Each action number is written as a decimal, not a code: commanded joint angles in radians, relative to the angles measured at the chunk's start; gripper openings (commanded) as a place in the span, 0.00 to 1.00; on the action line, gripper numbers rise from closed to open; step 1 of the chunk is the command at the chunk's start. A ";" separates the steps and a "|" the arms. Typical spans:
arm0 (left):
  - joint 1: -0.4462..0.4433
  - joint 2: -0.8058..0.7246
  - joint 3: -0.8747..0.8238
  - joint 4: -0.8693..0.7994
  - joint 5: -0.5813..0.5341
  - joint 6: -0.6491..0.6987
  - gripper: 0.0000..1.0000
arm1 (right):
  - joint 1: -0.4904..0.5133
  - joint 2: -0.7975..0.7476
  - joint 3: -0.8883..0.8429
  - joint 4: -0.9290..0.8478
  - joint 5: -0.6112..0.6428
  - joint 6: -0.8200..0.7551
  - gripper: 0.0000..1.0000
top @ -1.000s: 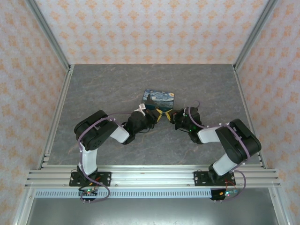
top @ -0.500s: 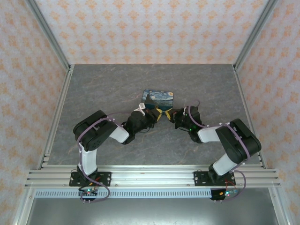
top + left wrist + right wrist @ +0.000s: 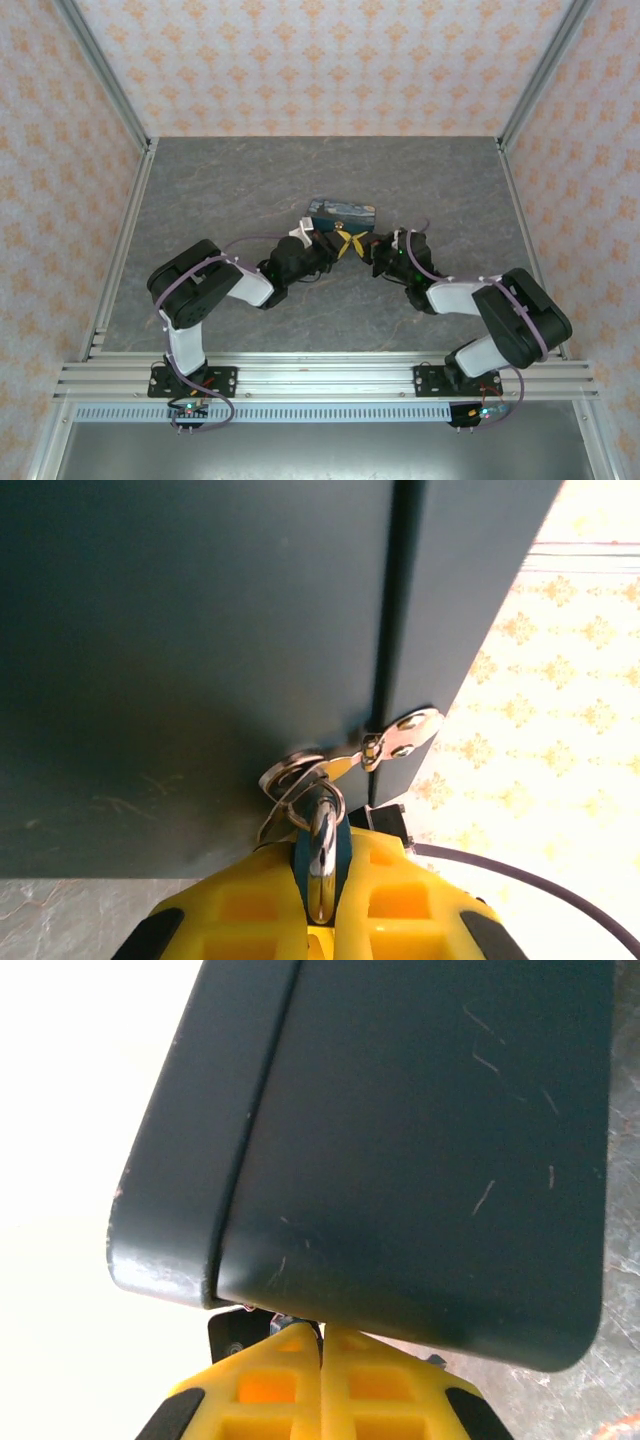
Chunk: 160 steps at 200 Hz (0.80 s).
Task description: Unlock the padlock with the key
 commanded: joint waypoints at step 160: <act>-0.044 0.119 -0.005 0.072 0.057 0.094 0.00 | -0.030 0.086 0.036 -0.037 -0.087 -0.082 0.36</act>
